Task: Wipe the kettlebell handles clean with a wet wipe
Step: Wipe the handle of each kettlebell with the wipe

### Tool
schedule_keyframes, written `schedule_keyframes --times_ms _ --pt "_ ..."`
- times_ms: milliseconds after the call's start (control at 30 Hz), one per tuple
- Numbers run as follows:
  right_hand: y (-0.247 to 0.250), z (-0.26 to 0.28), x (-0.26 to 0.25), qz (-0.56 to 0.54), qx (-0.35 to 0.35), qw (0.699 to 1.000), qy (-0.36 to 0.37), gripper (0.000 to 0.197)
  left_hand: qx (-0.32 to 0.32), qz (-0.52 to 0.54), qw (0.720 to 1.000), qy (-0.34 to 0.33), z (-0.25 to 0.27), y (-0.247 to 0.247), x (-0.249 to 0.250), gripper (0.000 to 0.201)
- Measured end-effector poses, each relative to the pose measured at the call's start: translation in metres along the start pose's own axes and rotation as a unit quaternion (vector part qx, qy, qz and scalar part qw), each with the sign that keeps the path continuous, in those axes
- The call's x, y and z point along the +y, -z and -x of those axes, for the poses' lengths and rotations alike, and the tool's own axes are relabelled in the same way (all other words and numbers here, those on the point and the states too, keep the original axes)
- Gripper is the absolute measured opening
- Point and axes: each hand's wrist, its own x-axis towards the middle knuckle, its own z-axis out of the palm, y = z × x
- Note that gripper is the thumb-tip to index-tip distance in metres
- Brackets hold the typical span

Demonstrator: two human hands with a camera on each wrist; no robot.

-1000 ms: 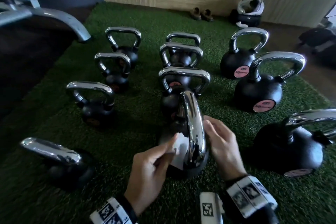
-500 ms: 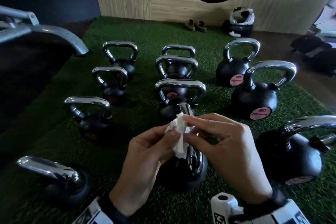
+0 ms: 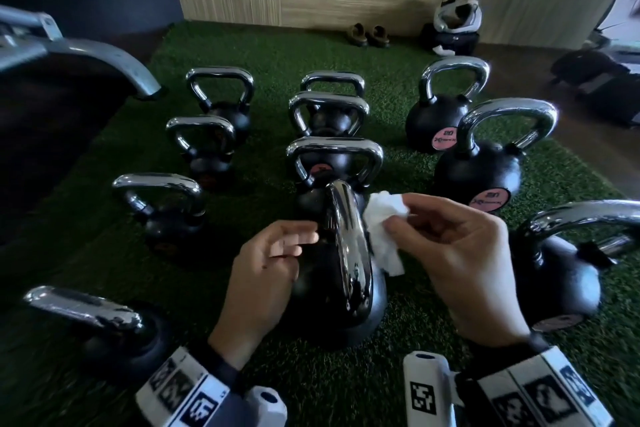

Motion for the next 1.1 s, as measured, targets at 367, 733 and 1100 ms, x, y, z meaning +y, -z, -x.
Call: schedule_keyframes --times_ms 367,733,1100 --pt "0.015 0.012 0.057 -0.035 0.082 0.986 -0.142 0.024 -0.091 -0.387 0.912 -0.102 0.006 -0.051 -0.079 0.139" --pt "-0.014 -0.024 0.097 0.095 0.074 0.974 -0.190 0.018 -0.133 -0.239 0.927 -0.256 -0.032 -0.027 -0.064 0.096" --pt "-0.039 -0.055 0.116 0.184 -0.020 0.967 -0.176 0.019 -0.186 -0.205 0.929 -0.244 -0.051 -0.015 -0.057 0.090"
